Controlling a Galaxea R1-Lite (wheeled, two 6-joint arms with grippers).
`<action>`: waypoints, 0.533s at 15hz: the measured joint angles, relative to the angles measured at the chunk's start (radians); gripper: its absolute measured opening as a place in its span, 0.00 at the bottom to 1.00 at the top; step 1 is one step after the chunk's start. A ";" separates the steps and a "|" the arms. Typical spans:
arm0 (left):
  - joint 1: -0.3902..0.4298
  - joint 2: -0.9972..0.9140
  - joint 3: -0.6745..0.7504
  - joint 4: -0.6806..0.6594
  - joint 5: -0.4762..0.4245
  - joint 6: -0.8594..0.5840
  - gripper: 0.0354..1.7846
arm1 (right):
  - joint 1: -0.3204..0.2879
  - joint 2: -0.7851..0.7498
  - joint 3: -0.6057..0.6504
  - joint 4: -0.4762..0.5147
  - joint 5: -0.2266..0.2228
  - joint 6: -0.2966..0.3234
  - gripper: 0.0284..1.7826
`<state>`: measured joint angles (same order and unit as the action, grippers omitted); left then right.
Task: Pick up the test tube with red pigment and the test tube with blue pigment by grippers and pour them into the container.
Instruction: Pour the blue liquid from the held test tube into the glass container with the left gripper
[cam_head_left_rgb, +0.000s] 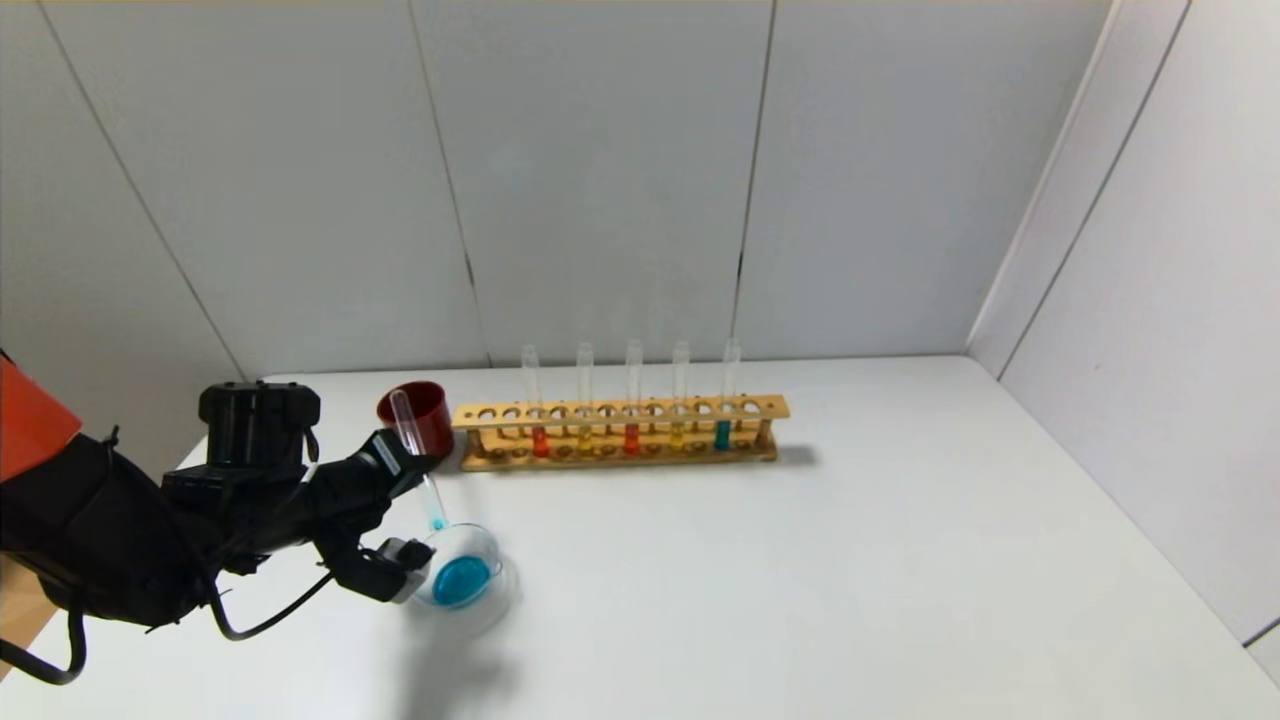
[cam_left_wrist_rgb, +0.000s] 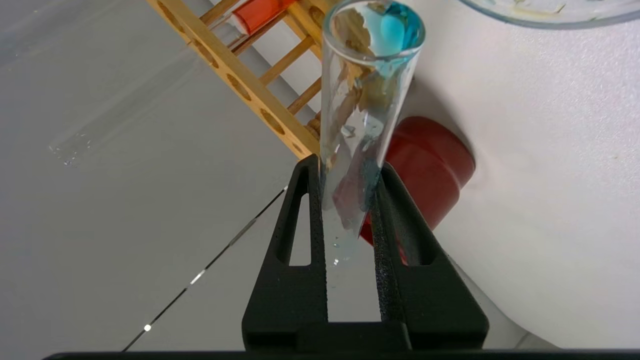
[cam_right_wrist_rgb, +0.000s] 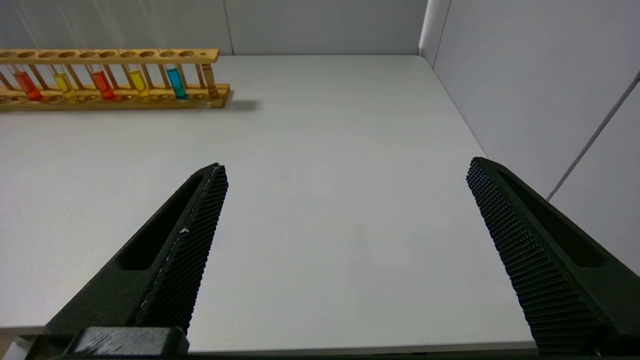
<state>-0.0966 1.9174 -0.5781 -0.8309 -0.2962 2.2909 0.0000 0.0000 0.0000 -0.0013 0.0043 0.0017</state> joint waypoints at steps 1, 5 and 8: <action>0.000 -0.003 0.000 -0.002 0.000 0.006 0.16 | 0.000 0.000 0.000 0.000 0.000 0.000 0.98; 0.000 -0.016 0.008 -0.023 0.000 0.036 0.16 | 0.000 0.000 0.000 0.000 0.000 0.000 0.98; 0.000 -0.020 0.016 -0.028 0.000 0.040 0.16 | 0.000 0.000 0.000 0.000 0.000 0.000 0.98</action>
<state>-0.0966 1.8974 -0.5623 -0.8591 -0.2957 2.3304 0.0000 0.0000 0.0000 -0.0013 0.0043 0.0019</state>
